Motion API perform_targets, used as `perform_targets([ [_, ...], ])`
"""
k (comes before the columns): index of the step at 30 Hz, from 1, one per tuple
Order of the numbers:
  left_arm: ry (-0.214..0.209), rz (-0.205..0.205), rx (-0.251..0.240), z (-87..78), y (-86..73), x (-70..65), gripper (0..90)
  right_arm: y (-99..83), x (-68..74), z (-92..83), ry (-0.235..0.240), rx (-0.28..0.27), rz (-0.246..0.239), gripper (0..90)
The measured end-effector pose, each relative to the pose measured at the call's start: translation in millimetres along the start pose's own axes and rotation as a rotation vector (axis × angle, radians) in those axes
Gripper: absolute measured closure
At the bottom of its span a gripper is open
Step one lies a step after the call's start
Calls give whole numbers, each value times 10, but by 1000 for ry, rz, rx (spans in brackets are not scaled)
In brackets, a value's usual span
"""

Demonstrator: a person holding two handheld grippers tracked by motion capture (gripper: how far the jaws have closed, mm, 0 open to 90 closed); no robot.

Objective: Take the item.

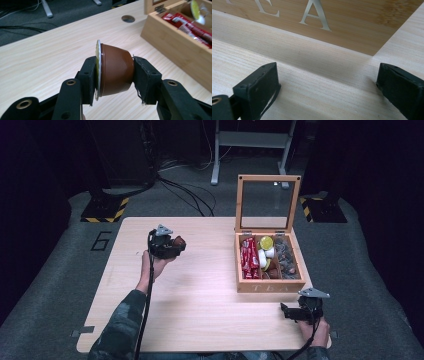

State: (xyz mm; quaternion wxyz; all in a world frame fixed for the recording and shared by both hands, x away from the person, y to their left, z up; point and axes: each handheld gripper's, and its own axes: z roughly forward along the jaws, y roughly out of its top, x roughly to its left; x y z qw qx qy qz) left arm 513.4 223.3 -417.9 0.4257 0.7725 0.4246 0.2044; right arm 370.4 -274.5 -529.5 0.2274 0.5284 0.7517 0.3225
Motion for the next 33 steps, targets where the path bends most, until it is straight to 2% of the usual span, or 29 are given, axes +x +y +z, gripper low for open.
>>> perform_targets([
  [5,6,-40,14,58,-87,88,550,0,3,-1,0,3,4,35],
  [12,16,-42,31,211,-166,94,549,1,2,0,1,4,3,35],
  [17,33,-38,78,358,-270,92,548,1,2,-1,1,6,2,35],
  [22,26,-69,104,465,-344,107,547,2,1,0,1,5,1,35],
  [26,36,-51,133,531,-372,119,547,2,1,0,1,5,1,35],
  [29,47,-61,155,590,-412,119,545,3,0,1,2,5,0,35],
  [30,52,-41,173,605,-427,136,545,2,0,1,2,5,0,35],
  [31,53,-41,176,626,-451,137,545,2,1,0,2,6,2,35],
  [32,52,-62,173,653,-478,130,545,4,-5,4,3,3,-6,35],
  [33,54,-54,185,667,-498,136,545,3,-3,3,3,3,-5,35],
])
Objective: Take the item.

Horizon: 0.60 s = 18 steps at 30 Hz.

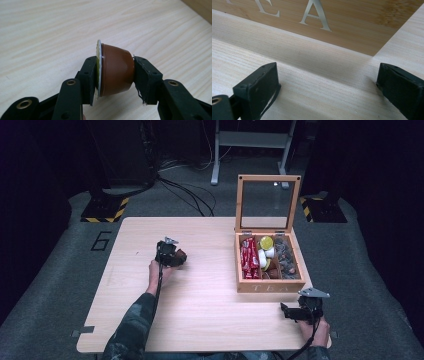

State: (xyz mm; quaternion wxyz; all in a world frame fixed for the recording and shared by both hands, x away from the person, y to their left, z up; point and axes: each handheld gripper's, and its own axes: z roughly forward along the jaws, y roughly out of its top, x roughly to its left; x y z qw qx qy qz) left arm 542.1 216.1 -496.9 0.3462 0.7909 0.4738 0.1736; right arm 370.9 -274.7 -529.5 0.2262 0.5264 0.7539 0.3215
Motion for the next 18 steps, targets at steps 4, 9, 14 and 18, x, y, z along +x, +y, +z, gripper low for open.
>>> perform_targets([
  [4,1,-13,3,44,-47,-3,540,0,-1,1,1,0,-1,35],
  [9,-14,-22,-10,4,-39,21,508,1,-2,1,1,-1,-1,36],
  [14,-37,-19,-24,-76,-26,43,452,1,-2,1,1,0,-1,35],
  [18,-51,-28,-34,-151,-20,36,375,1,-2,1,1,-1,-1,35],
])
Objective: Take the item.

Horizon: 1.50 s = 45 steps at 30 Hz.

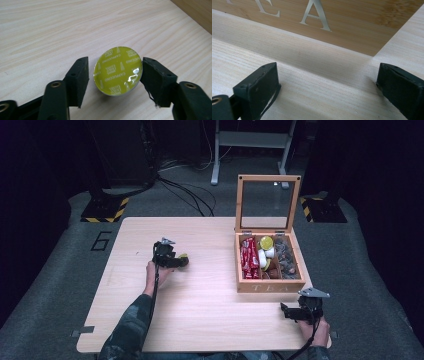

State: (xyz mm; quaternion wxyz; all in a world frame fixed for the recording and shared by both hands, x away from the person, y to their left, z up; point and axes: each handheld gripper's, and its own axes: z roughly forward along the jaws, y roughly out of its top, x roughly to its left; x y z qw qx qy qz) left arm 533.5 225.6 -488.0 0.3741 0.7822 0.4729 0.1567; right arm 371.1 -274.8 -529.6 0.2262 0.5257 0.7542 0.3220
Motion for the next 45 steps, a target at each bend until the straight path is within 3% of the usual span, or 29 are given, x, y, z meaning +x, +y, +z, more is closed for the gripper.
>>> perform_targets([
  [2,-9,12,5,-58,7,7,339,0,0,0,0,0,0,36],
  [3,-11,-4,-4,-73,7,-8,320,0,0,0,0,0,0,36],
  [4,-13,11,2,-118,14,-1,299,0,0,0,0,0,0,36],
  [9,-17,-5,-41,-291,22,-12,205,0,0,0,0,0,0,36],
  [16,-7,14,-68,-591,-73,7,147,0,0,0,0,0,-1,36],
  [29,21,-12,-124,-1094,-383,202,113,1,0,-1,0,1,-1,36],
  [38,54,-34,-140,-1323,-656,340,103,7,1,-1,0,5,3,36],
  [42,90,-18,-109,-1364,-820,390,101,8,1,0,-1,5,2,36],
  [45,108,-35,-103,-1382,-949,444,95,7,2,0,-2,3,3,36],
])
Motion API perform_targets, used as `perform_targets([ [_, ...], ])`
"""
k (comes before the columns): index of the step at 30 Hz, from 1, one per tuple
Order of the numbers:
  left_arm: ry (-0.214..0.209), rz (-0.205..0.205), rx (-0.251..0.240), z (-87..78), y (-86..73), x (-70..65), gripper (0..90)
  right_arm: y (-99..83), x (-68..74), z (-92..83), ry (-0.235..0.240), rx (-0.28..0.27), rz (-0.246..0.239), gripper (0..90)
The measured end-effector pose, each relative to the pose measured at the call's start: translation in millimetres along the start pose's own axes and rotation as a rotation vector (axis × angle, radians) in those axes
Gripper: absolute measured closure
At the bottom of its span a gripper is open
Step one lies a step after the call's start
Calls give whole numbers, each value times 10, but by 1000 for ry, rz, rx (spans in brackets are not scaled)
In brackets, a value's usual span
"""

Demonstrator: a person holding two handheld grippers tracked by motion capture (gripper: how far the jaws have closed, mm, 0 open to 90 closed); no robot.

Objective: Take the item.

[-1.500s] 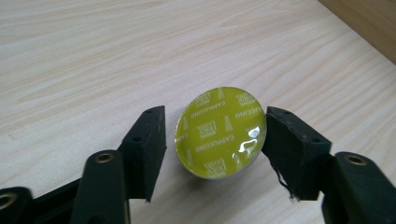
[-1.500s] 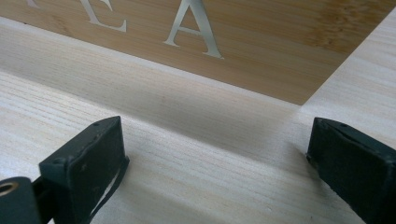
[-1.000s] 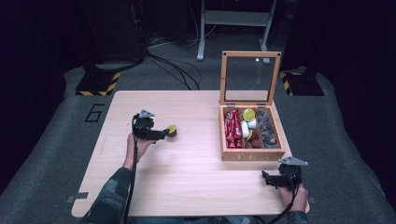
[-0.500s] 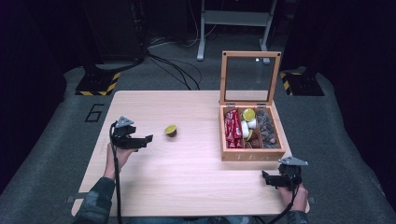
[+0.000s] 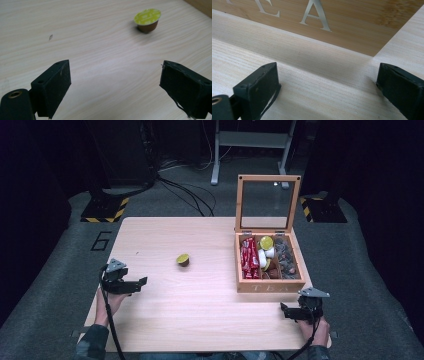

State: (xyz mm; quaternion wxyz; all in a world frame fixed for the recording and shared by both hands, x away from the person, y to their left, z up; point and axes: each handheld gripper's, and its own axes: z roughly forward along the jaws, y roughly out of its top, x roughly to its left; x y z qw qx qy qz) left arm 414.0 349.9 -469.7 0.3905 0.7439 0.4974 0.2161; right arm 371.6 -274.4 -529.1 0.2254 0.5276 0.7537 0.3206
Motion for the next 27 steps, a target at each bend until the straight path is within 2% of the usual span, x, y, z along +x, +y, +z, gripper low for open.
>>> perform_targets([
  [8,3,-43,32,-58,-282,151,96,-1,2,-1,-1,-1,1,36],
  [20,53,-79,63,-16,-612,224,86,-8,7,-5,-2,0,6,36],
  [25,58,-93,85,-16,-706,262,78,-12,5,-5,-4,-4,5,33],
  [27,69,-89,67,-13,-732,261,77,-13,5,-4,-7,-3,7,29],
])
